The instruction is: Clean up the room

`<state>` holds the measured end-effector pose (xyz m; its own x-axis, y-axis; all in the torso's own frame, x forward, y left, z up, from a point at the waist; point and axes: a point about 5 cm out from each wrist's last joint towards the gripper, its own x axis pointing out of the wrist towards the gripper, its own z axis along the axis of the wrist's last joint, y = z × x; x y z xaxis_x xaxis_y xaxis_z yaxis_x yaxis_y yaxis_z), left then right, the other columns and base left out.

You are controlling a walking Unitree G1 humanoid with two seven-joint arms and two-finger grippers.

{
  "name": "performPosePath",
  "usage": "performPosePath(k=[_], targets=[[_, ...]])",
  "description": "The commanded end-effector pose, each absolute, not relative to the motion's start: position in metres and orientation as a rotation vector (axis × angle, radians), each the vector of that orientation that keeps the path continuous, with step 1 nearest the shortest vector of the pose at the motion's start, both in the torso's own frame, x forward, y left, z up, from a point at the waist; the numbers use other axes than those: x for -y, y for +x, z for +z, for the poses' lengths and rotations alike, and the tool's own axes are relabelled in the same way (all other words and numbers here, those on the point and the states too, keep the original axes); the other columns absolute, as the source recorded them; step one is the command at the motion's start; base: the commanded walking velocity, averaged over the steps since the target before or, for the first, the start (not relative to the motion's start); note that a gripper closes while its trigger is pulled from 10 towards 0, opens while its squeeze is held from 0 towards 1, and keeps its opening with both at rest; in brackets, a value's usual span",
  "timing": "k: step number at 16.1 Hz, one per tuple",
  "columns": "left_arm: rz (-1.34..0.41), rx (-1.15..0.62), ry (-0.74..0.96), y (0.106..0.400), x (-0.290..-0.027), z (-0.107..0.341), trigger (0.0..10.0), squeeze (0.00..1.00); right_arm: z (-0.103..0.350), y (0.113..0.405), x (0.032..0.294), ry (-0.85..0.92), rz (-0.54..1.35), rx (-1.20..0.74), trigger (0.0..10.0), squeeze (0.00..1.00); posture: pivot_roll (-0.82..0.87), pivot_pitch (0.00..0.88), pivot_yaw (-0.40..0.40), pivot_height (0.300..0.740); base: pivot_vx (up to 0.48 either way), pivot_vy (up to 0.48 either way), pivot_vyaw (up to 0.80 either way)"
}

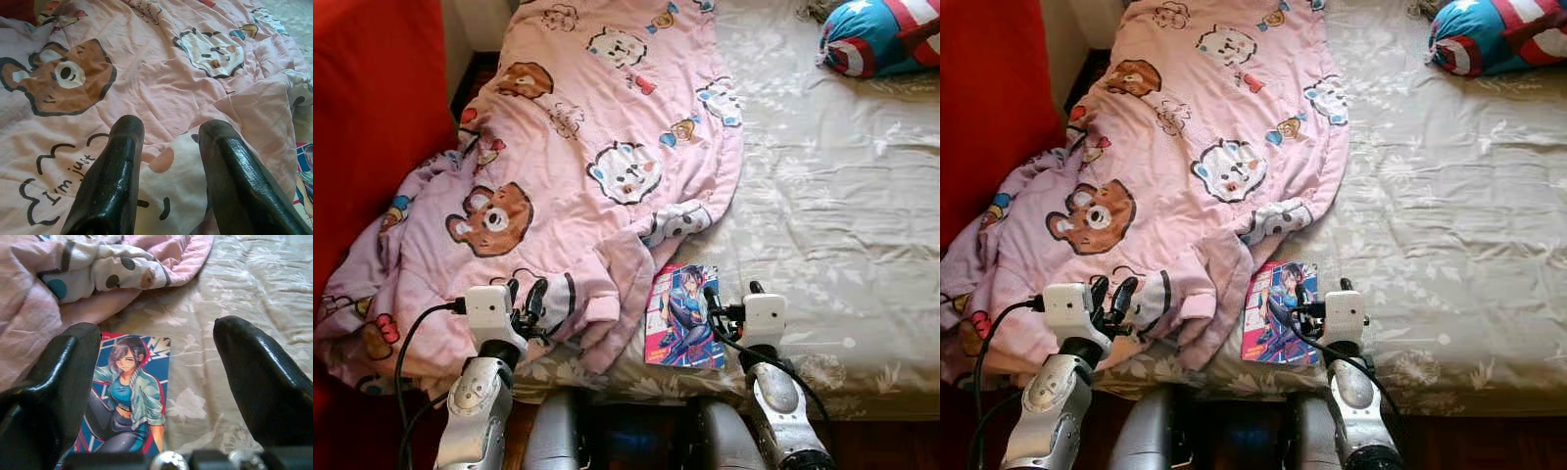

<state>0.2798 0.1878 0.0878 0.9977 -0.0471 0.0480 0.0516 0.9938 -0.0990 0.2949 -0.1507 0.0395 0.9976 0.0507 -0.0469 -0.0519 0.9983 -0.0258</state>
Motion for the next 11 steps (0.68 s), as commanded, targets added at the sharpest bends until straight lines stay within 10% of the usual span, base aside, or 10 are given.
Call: performPosePath(k=[1, 11], targets=[[-0.035, 0.001, -0.088, 0.2727, -0.1927, 0.0758, 10.0, 0.0, 0.034, 0.2887, 0.1491, -0.012, 0.058, -0.059, 10.0, 0.0, 0.06, 0.207, 0.005, 0.634, 0.0, 0.0, 0.0], [-0.039, 0.005, -0.086, 0.2723, -0.1923, 0.0764, 10.0, 0.0, 0.0329, 0.2884, 0.1444, -0.007, 0.086, -0.075, 10.0, 0.0, 0.06, 0.189, 0.001, 0.609, 0.0, 0.0, 0.0]])
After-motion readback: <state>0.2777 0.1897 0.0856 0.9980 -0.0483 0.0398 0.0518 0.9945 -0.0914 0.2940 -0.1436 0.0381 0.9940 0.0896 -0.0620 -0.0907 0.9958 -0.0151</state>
